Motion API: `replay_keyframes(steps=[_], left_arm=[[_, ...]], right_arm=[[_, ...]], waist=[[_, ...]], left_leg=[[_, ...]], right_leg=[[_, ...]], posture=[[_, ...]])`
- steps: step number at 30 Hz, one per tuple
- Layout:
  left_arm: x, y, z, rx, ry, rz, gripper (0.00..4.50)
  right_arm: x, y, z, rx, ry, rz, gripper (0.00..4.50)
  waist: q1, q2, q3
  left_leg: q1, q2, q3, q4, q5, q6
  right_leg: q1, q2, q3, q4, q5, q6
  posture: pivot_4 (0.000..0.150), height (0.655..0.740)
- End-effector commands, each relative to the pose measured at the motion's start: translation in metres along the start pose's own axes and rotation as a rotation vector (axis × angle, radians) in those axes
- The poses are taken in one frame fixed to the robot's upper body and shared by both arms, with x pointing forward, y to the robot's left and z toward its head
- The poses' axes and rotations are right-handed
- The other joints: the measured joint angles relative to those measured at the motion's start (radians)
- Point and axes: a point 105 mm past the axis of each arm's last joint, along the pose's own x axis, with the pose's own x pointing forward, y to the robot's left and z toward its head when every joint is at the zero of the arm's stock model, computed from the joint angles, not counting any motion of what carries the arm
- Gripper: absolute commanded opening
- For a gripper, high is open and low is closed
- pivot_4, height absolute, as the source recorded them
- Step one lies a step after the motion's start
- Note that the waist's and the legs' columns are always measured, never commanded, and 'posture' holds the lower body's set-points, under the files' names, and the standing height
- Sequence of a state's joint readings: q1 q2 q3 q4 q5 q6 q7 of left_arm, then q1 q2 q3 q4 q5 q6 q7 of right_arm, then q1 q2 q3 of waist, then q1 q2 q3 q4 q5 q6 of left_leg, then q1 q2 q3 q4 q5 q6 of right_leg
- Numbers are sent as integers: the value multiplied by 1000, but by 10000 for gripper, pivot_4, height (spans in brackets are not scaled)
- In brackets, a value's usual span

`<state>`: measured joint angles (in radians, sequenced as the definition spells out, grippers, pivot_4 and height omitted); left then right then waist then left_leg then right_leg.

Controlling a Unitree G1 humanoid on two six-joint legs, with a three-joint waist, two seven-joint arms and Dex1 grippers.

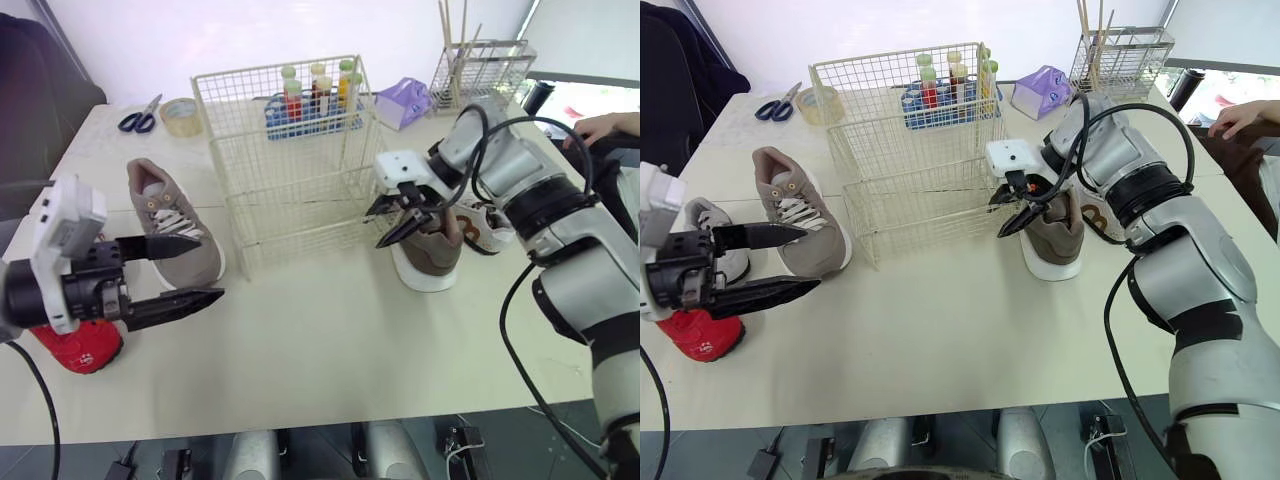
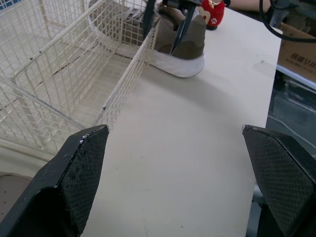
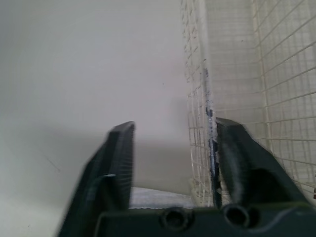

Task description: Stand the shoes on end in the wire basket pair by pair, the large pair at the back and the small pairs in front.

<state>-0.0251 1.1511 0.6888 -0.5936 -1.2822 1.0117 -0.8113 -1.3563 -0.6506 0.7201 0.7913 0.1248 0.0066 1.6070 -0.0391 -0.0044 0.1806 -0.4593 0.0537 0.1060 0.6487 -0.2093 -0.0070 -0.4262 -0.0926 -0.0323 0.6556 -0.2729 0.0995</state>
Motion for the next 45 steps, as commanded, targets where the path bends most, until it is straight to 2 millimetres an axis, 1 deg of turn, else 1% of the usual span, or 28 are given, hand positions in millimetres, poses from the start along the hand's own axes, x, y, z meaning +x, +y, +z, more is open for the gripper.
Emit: replay_keyframes(steps=[1,2,6,10,14,16,18,20,22,25,30,33,35,38,45], left_arm=[[2,1,4,34,-32,-6,45000],[3,0,4,34,-34,-9,45000],[5,-2,4,29,-45,-24,45000],[9,-8,-2,1,-38,-60,45000],[12,-9,-2,1,-44,-61,45000],[12,-9,-2,-4,-43,-63,45000],[11,-9,-3,-11,-39,-65,45000],[10,-8,-3,-15,-37,-62,45000],[11,-6,-5,-20,-36,-58,45000],[13,-5,-9,-22,-23,-52,45000],[14,-3,-9,-26,-33,-51,45000],[15,-1,-8,-24,-36,-54,45000],[16,1,-7,-19,-38,-55,45000],[16,2,-6,-15,-37,-59,45000],[17,3,-7,-15,-37,-65,45000]], right_arm=[[-8,-4,9,-41,-15,-34,4503],[-8,-4,10,-43,-19,-38,287],[-13,1,17,-38,-60,-52,287],[-19,20,26,0,-84,-32,287],[-11,44,38,43,-147,24,287],[-4,50,35,92,-126,-15,287],[4,55,41,142,-145,-60,287],[9,65,50,151,-168,-63,287],[11,65,51,157,-149,-130,287],[12,55,53,209,-129,-280,287],[17,60,65,290,-179,-330,287],[14,52,61,309,-158,-395,287],[14,52,56,307,-137,-400,287],[18,62,56,293,-139,-354,287],[20,74,50,267,-118,-297,287]], waist=[[0,0,0],[0,0,0],[-2,0,0],[5,0,0],[5,0,0],[5,-1,0],[3,-1,-1],[3,-1,-1],[3,-1,-1],[2,-1,-1],[5,-1,-1],[18,-1,-1],[26,-2,-1],[31,-2,-2],[28,-3,-2]], left_leg=[[0,0,0,0,0,0],[0,0,0,0,0,0],[0,0,0,0,0,0],[0,0,0,-1,0,0],[0,0,0,0,-1,1],[0,0,-1,0,-1,2],[0,1,-1,0,-1,2],[0,1,-1,0,-1,2],[0,1,-1,0,-1,2],[0,1,-1,0,-2,3],[0,2,-2,1,-1,2],[0,2,-2,1,-1,3],[0,2,-2,2,-1,3],[0,1,-2,3,-1,3],[0,1,-2,2,-1,3]], right_leg=[[0,0,0,0,0,0],[0,0,0,0,0,0],[0,0,0,0,0,0],[0,0,0,0,0,0],[0,0,0,0,0,0],[0,0,0,0,0,0],[0,0,0,0,0,0],[0,0,0,1,0,0],[-1,0,0,2,0,0],[-1,1,0,2,0,0],[-1,1,0,5,0,0],[-1,1,0,5,0,0],[-1,1,0,5,0,-1],[0,1,0,5,-2,-4],[0,1,0,5,0,-1]], posture=[[1500,7400],[1500,7400],[1500,7400],[1500,7400],[1500,7400],[1500,7400],[1500,7400],[1500,7400],[1500,7400],[1500,7400],[1500,7400],[1500,7400],[1500,7400],[1500,7400],[1500,7400]])
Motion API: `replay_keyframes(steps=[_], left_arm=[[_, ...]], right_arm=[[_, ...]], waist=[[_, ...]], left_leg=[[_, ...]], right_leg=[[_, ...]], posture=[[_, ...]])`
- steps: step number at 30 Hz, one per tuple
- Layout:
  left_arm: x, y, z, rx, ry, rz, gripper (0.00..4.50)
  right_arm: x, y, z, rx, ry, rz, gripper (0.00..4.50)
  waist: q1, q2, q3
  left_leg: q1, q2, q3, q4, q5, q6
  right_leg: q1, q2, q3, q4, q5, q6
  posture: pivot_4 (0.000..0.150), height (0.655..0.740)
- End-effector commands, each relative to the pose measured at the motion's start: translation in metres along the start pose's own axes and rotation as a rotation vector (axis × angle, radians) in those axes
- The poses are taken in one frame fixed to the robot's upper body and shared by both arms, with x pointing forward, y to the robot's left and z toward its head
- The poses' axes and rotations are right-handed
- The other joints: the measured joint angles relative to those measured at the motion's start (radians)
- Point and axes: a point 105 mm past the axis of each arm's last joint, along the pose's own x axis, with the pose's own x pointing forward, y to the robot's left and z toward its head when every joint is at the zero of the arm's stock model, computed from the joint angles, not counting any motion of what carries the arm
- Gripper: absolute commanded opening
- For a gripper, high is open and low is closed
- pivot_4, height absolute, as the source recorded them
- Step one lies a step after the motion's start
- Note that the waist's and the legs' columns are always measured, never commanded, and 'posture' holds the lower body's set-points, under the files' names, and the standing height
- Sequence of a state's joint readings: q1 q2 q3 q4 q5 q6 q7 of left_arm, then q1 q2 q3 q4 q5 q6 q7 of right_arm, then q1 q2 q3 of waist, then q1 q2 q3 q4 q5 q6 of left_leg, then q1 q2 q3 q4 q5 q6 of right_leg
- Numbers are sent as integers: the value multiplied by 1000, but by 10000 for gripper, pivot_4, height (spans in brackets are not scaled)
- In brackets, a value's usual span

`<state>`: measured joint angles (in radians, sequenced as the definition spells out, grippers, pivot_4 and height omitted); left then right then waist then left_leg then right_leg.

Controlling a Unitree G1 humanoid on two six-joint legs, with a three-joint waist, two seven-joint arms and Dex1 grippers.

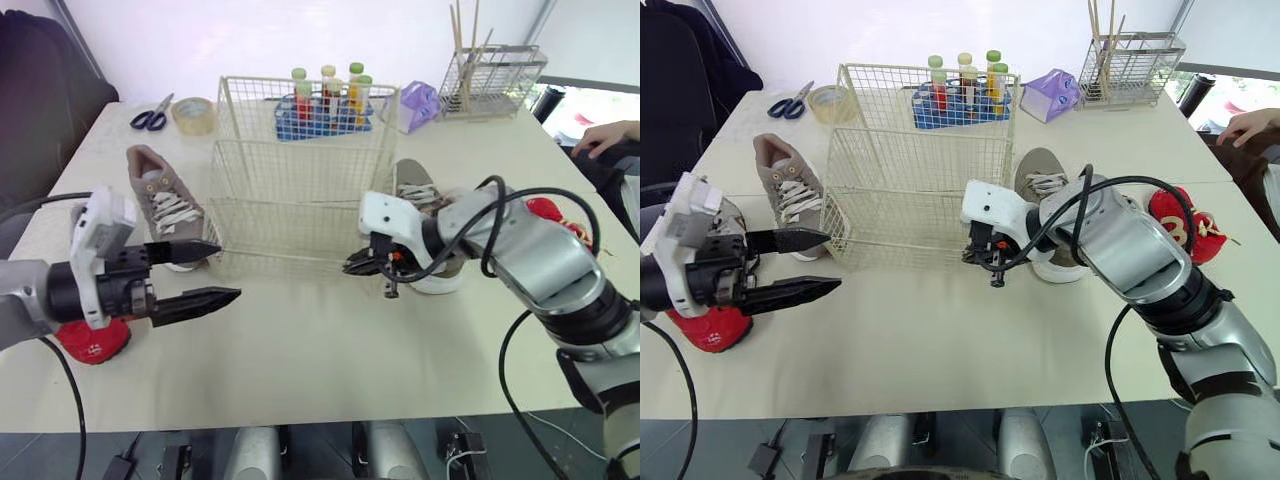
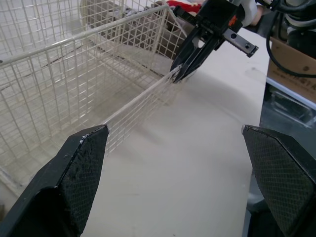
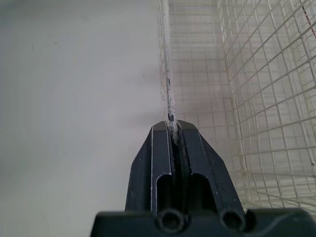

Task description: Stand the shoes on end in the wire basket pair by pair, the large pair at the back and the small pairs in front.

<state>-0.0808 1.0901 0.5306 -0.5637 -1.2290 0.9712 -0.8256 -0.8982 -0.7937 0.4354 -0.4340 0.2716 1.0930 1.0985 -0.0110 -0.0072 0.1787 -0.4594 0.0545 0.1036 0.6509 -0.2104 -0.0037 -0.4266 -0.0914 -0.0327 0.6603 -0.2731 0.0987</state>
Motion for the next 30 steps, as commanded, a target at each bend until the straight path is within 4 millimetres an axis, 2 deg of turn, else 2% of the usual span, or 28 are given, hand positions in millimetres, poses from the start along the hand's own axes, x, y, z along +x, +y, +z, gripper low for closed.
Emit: replay_keyframes(steps=[1,3,5,9,13,18,20,23,24,26,28,30], left_arm=[[-1,-1,6,38,-17,-2,45000],[0,-1,6,38,-18,-5,45000],[1,-1,6,36,-18,-9,45000],[2,-3,5,32,-19,-20,45000],[2,-2,5,29,-15,-25,45000],[6,-5,2,7,4,-68,45000],[5,-6,2,2,6,-76,45000],[3,-10,1,-49,-2,-109,45000],[3,-11,1,-59,-5,-117,45000],[6,-18,3,-69,-21,-148,45000],[11,-26,4,-75,-36,-179,45000],[18,-35,1,-83,-36,-213,45000]], right_arm=[[-7,3,5,-42,-19,2,3189],[-8,3,5,-47,-24,8,10226],[-8,3,6,-63,-27,8,19436],[-14,-1,1,-105,-17,3,40755],[-31,0,2,-144,-51,42,40755],[-81,4,27,-70,-311,144,40755],[-92,5,32,-46,-375,152,40755],[-138,-16,32,135,-527,27,40755],[-148,-23,25,180,-551,-36,40755],[-154,-30,-16,306,-497,-179,40755],[-148,-25,-57,402,-422,-288,40755],[-142,-22,-85,477,-429,-409,40755]], waist=[[-1,0,0],[-2,0,0],[-3,0,0],[-1,0,0],[-1,0,0],[-1,0,0],[-1,0,0],[0,0,0],[2,0,0],[9,-4,-2],[18,-10,-6],[20,-11,-7]], left_leg=[[0,0,0,0,0,0],[0,0,0,0,0,0],[0,0,0,0,0,0],[0,0,0,0,0,0],[0,0,0,0,0,0],[0,1,0,0,0,0],[0,1,0,0,0,0],[0,2,0,0,0,0],[0,2,0,0,0,0],[0,1,0,0,0,0],[1,2,-1,-1,0,1],[2,4,-1,-2,-1,1]], right_leg=[[0,0,0,0,0,0],[0,0,0,0,0,0],[0,0,0,0,0,0],[0,0,0,0,0,0],[0,0,0,0,0,0],[0,1,0,0,0,0],[0,1,0,0,0,0],[0,1,0,0,0,0],[0,1,0,0,0,0],[1,1,0,-1,0,0],[3,1,-1,-4,-1,-3],[6,2,-1,-6,-2,-3]], posture=[[1500,7400],[1500,7400],[1500,7400],[1500,7400],[1500,7400],[1500,7400],[1500,7400],[1500,7400],[1500,7400],[1500,7400],[1500,7400],[1500,7400]])
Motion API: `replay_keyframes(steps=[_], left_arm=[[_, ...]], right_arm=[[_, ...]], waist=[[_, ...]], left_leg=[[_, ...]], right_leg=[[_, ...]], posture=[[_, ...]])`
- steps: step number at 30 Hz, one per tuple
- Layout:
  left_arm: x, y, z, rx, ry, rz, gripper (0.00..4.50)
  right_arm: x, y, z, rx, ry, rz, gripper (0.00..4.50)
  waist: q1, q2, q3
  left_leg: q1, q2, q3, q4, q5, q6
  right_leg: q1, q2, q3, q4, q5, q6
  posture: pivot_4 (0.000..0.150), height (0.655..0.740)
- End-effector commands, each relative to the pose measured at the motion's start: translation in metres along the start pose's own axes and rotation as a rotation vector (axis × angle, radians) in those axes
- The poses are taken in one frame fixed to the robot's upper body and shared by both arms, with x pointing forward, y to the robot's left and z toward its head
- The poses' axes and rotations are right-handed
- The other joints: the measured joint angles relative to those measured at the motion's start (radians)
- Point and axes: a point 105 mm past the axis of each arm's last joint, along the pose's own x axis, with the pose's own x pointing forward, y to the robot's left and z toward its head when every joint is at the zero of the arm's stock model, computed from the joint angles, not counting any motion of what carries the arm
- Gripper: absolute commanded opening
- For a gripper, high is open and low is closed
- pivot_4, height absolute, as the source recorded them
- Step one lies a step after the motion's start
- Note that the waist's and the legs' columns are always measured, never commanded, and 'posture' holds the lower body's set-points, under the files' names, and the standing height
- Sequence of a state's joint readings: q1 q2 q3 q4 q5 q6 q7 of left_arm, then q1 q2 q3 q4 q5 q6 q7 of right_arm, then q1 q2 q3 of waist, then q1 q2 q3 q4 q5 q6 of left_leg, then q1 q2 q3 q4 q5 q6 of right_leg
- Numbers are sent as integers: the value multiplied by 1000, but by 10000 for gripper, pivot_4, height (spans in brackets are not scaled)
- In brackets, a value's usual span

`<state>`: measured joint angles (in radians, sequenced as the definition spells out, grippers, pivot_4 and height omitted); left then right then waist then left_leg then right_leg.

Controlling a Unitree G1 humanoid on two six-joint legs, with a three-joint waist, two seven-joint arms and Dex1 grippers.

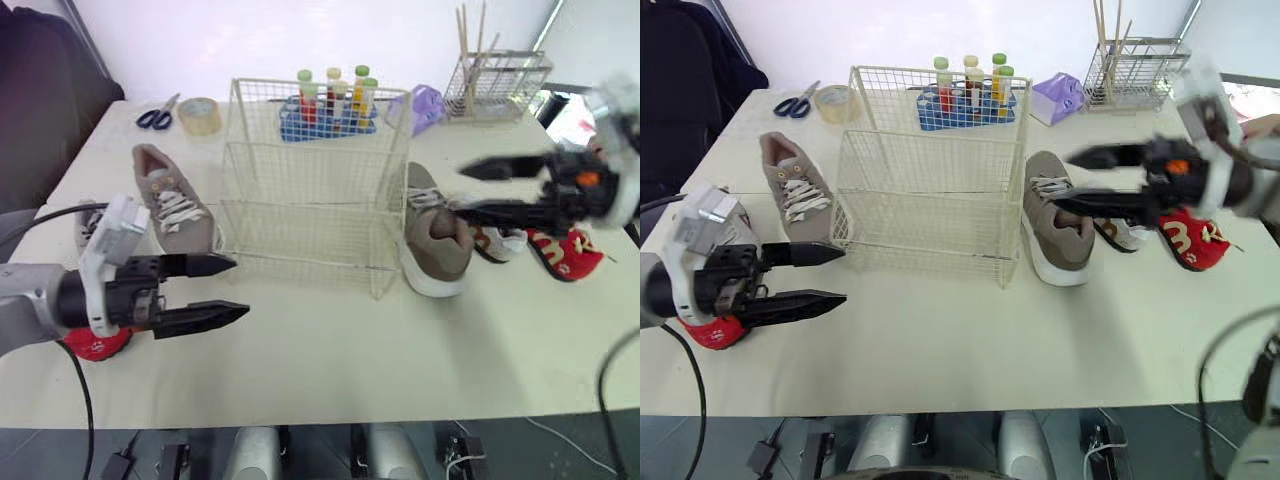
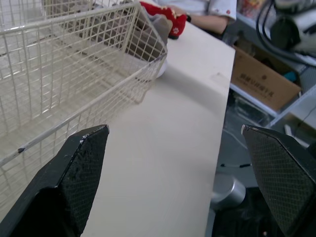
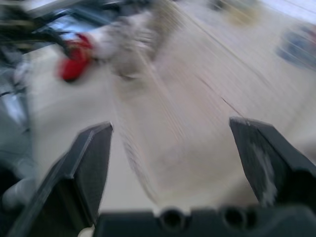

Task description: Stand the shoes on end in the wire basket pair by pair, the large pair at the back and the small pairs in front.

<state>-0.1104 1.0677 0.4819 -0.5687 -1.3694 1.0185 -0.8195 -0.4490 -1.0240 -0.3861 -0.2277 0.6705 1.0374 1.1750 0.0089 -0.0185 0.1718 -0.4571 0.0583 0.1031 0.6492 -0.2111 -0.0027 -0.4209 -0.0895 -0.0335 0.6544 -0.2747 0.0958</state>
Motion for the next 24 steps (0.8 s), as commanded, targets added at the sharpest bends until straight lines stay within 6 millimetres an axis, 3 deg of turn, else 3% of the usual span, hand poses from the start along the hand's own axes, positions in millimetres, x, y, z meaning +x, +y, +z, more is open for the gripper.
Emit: replay_keyframes(steps=[1,2,10,17,24], left_arm=[[14,-18,-2,13,2,-72,45000],[17,-19,-4,18,5,-71,45000],[31,-17,-11,24,4,-65,45000],[52,-5,-9,106,-36,6,45000],[58,-25,-30,80,31,-50,45000]], right_arm=[[-12,-15,-19,9,-106,-219,40755],[-13,-14,-25,32,-142,-245,43091],[-14,20,-62,62,-276,-566,43091],[14,36,-95,117,-237,-646,43091],[37,10,-102,94,-266,-730,43091]], waist=[[-1,1,0],[-3,3,-1],[1,7,-1],[0,7,-2],[-19,7,-2]], left_leg=[[0,0,0,0,0,0],[1,0,0,1,0,0],[15,5,1,-2,0,-1],[15,5,0,-2,0,-2],[15,6,0,-3,-1,-1]], right_leg=[[0,0,1,0,0,1],[0,0,2,0,2,3],[11,7,2,-1,-1,-1],[13,6,4,-7,0,-4],[12,6,4,-7,0,-4]], posture=[[1500,7400],[1500,7400],[1500,7400],[1500,7400],[1500,7400]])
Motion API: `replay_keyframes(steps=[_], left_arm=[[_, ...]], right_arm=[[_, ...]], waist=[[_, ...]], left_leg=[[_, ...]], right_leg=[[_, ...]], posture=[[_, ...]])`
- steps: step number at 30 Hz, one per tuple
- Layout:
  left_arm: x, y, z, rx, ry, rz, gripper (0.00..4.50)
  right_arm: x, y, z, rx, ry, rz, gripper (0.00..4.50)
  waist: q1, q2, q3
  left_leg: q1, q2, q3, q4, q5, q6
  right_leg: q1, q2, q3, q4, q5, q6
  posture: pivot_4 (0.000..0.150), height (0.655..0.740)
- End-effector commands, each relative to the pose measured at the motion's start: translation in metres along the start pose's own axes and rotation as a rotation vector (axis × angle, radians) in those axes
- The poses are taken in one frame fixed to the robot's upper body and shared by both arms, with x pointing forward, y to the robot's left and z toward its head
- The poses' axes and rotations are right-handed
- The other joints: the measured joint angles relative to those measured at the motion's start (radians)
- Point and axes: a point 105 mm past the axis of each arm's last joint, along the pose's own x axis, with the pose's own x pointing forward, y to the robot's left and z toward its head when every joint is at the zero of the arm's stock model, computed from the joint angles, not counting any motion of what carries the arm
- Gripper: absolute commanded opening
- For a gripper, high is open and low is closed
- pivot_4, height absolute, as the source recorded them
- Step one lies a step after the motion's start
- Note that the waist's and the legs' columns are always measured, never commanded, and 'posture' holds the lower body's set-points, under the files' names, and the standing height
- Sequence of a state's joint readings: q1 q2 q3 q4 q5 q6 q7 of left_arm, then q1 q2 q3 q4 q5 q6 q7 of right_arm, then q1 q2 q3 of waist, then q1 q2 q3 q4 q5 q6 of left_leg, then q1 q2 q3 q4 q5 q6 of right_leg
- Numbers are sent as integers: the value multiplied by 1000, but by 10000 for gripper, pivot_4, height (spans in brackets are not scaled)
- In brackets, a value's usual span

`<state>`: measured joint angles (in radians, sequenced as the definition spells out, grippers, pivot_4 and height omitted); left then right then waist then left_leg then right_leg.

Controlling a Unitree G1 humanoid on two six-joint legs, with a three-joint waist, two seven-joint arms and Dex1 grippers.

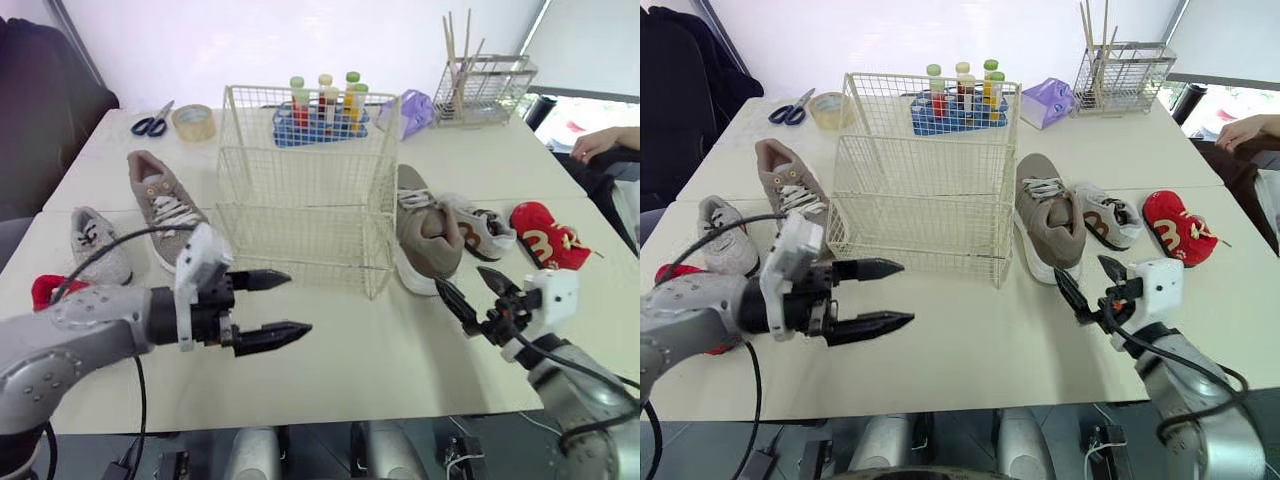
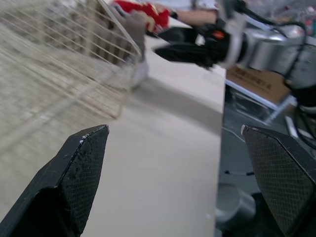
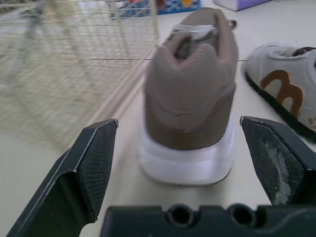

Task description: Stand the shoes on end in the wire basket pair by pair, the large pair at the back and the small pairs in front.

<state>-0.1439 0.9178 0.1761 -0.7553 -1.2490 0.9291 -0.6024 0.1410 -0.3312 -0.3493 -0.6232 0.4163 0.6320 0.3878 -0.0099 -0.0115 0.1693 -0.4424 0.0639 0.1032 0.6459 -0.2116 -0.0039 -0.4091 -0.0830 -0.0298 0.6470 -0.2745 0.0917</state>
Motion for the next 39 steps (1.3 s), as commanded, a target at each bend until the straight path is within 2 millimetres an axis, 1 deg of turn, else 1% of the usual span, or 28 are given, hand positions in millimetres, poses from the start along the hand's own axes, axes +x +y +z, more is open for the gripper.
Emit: replay_keyframes(steps=[1,5,10,12,15,16,18,21,24,26,27,28,30,33,34,36,39], left_arm=[[2,-11,3,30,-7,-21,45000],[5,-14,-3,20,3,-20,45000],[5,-15,-9,13,13,-6,45000],[5,-13,-12,15,17,7,45000],[6,-10,-14,16,16,22,45000],[6,-10,-14,15,15,24,45000],[5,-9,-15,13,17,29,45000],[4,-8,-16,11,20,35,45000],[3,-6,-16,12,20,41,45000],[4,-4,-15,15,20,42,45000],[4,-4,-15,18,20,42,45000],[4,-3,-14,19,20,42,45000],[4,-1,-13,23,18,41,45000],[3,3,-11,27,16,39,45000],[3,4,-10,29,15,34,45000],[3,6,-9,31,13,26,45000],[5,9,-8,39,10,5,45000]], right_arm=[[13,-5,8,-30,-66,-39,43091],[32,-1,7,-12,-71,-6,43091],[48,7,3,32,-61,42,43091],[58,3,-4,47,-34,7,43091],[67,-4,-15,51,3,-40,43091],[68,-6,-18,42,12,-48,40777],[69,-6,-19,27,13,-37,34529],[68,-4,-21,8,23,-21,21684],[66,-5,-26,-11,46,-19,10990],[65,-4,-29,-34,68,-9,5923],[64,-6,-28,-51,70,-6,4682],[63,-7,-26,-66,71,0,4410],[60,-18,-15,-120,65,11,4401],[56,-38,16,-177,33,40,4401],[52,-45,32,-200,26,81,4401],[46,-53,58,-257,16,135,4401],[30,-68,112,-371,-11,176,4401]], waist=[[0,0,0],[-1,0,0],[-3,0,0],[-4,0,0],[-7,0,-1],[-7,-1,-1],[-7,-2,-2],[-7,-3,-4],[-6,-5,-6],[-4,-5,-7],[-3,-5,-7],[-3,-5,-7],[-2,-5,-7],[0,-5,-7],[1,-3,-6],[2,-1,-4],[4,2,-2]], left_leg=[[0,0,0,0,0,0],[0,0,0,0,0,0],[0,0,0,0,0,0],[0,0,0,0,0,0],[1,0,0,0,0,0],[1,0,0,0,0,0],[1,1,0,0,0,0],[1,1,0,0,0,0],[1,1,0,0,0,0],[1,1,0,0,0,0],[1,1,0,0,0,0],[1,1,0,0,0,0],[1,2,0,0,0,0],[1,0,1,0,-1,1],[1,0,1,0,-1,1],[0,-1,1,0,-1,2],[-1,-1,2,0,-1,3]], right_leg=[[0,0,0,0,0,0],[0,0,0,0,0,0],[0,0,0,0,0,0],[0,0,0,0,0,0],[1,0,0,0,0,0],[1,0,0,0,0,0],[1,0,0,0,0,0],[1,0,0,0,0,0],[1,0,0,0,0,0],[1,0,0,0,0,0],[1,0,0,-1,0,0],[1,-1,0,-1,0,0],[1,-1,0,-1,0,0],[1,-4,0,-1,0,0],[1,-5,0,-1,0,0],[1,-6,0,-2,0,0],[0,-5,0,-2,0,0]], posture=[[1500,7400],[1500,7400],[1500,7400],[1500,7400],[1500,7400],[1500,7400],[1500,7400],[1500,7400],[1500,7400],[1500,7400],[1500,7400],[1500,7400],[1500,7400],[1500,7400],[1500,7400],[1500,7400],[1500,7400]])
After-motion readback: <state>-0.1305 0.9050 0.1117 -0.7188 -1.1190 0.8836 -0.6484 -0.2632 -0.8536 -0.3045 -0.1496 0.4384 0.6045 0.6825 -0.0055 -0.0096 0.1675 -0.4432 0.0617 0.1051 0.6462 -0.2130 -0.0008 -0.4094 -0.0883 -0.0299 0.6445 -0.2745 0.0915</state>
